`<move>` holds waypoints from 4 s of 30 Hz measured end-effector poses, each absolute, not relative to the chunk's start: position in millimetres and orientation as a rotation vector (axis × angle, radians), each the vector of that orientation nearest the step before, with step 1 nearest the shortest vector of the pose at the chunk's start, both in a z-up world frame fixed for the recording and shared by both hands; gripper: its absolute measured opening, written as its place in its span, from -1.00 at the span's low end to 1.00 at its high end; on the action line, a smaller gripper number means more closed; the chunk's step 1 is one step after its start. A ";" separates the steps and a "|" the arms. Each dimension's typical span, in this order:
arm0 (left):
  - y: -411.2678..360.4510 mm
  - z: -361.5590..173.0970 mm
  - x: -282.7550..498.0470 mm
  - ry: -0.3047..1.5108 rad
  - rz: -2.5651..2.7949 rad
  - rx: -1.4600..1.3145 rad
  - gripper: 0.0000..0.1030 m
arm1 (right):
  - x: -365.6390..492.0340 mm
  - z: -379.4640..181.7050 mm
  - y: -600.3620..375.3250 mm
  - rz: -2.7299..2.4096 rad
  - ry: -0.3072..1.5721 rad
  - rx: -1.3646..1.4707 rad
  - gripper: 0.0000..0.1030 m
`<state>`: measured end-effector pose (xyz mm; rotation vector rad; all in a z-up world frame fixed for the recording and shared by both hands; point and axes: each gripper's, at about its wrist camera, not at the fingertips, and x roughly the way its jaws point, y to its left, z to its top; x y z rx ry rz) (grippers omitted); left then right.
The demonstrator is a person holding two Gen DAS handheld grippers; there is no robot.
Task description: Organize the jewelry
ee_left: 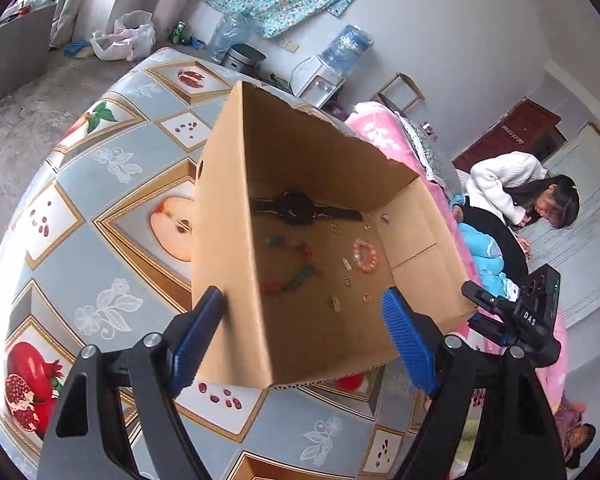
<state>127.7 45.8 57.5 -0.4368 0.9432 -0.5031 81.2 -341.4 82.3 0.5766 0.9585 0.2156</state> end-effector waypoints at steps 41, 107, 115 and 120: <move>-1.2 128.5 -8.5 0.563 -0.250 -0.020 0.90 | -52.1 166.3 -263.0 -0.032 0.643 0.096 0.84; -45.7 75.1 24.6 0.986 -0.028 0.013 0.90 | -7.2 107.1 -258.6 -0.013 0.944 0.075 0.84; -42.6 76.0 23.7 0.987 -0.034 0.000 0.90 | -8.9 107.8 -253.3 -0.009 0.947 0.063 0.84; -41.9 75.8 23.8 0.987 -0.035 -0.003 0.90 | -9.5 107.9 -252.5 -0.011 0.946 0.065 0.84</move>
